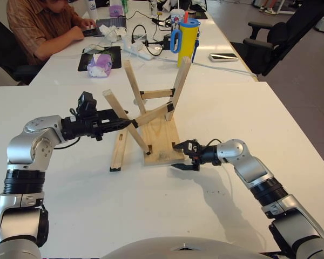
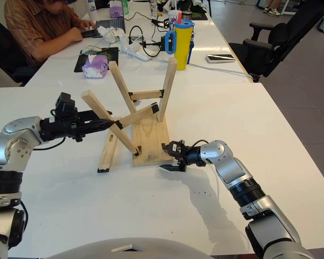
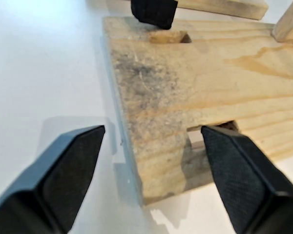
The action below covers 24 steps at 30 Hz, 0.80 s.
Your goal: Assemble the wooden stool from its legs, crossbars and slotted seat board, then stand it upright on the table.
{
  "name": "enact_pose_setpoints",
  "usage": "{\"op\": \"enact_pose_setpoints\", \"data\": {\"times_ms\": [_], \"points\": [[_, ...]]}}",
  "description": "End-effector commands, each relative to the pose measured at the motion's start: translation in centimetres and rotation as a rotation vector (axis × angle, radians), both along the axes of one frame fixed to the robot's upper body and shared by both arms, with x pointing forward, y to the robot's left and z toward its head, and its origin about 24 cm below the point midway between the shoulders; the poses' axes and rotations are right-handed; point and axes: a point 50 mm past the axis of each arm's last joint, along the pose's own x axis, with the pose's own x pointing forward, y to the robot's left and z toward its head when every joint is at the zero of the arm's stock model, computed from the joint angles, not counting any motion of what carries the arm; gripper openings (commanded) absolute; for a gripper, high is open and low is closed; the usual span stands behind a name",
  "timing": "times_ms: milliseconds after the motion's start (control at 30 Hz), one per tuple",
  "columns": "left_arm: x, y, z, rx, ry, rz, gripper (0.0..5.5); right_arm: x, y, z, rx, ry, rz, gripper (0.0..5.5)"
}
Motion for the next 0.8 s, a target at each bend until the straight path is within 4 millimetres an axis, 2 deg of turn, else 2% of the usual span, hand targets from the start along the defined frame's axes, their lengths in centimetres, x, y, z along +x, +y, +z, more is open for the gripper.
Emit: {"op": "enact_pose_setpoints", "data": {"times_ms": [33,200,367,533,667,800], "points": [[0.5,-0.4,0.4,0.036,-0.001,-0.053,2.07,-1.3,-1.2,-2.5,-0.099,0.129,-0.009,3.64],[1.1,-0.8,1.2,0.04,-0.037,-0.078,2.07,-1.3,-1.1,-2.5,-0.099,0.132,-0.007,3.64],[1.6,-0.5,0.0,0.117,-0.029,-0.088,2.07,-1.4,-1.0,-2.6,-0.102,0.133,-0.003,3.64],[2.5,-1.1,-1.2,0.154,-0.019,-0.131,2.07,-1.4,-0.7,-2.7,-0.1,0.133,0.0,3.64],[3.0,-1.2,-1.5,0.251,-0.042,-0.172,2.07,-1.4,-0.4,-2.7,-0.101,0.131,0.01,3.64],[3.0,-1.4,-0.9,0.372,-0.118,-0.242,2.07,-1.5,-0.3,-2.6,-0.104,0.13,0.014,3.64]]}}
